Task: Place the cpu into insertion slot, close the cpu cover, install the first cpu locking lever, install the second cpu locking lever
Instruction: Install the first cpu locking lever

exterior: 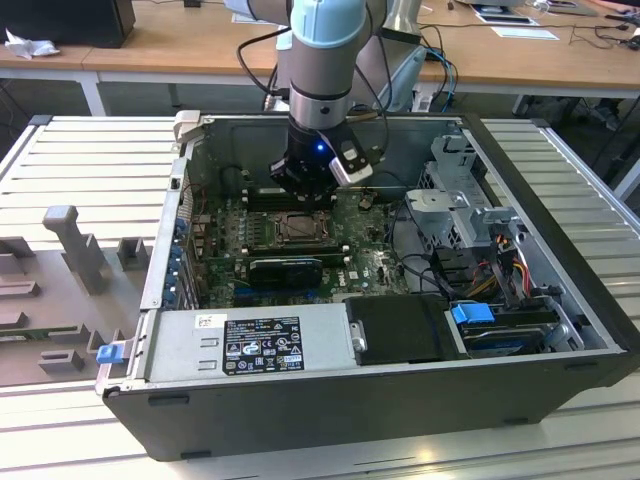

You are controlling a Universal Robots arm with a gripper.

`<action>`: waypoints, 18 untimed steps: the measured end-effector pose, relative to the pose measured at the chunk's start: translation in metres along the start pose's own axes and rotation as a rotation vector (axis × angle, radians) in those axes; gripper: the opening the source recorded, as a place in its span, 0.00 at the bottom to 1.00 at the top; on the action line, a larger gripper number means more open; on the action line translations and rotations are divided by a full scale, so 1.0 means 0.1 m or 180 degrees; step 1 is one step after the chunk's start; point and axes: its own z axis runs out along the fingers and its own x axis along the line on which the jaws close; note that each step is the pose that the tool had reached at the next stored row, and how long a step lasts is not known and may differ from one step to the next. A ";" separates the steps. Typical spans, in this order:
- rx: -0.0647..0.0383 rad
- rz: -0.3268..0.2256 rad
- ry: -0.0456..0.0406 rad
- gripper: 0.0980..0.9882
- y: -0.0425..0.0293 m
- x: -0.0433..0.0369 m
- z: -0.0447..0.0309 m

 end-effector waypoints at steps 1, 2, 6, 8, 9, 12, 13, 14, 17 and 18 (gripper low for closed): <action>-0.0029 -0.0001 -0.0002 0.01 0.000 -0.001 0.001; -0.0048 -0.0002 -0.0003 0.01 0.001 -0.001 0.001; -0.0066 -0.0002 -0.0004 0.01 0.006 0.000 -0.051; -0.0065 -0.0002 -0.0003 0.01 0.012 0.000 -0.119; -0.0066 -0.0003 -0.0003 0.01 0.014 0.000 -0.137; -0.0066 -0.0003 -0.0004 0.01 -0.001 0.001 -0.141; -0.0066 -0.0003 -0.0004 0.01 -0.006 0.001 -0.141; -0.0066 -0.0003 -0.0004 0.01 -0.011 0.001 -0.142; -0.0066 -0.0002 -0.0004 0.01 -0.022 0.002 -0.143; -0.0066 -0.0002 -0.0004 0.01 -0.025 0.002 -0.143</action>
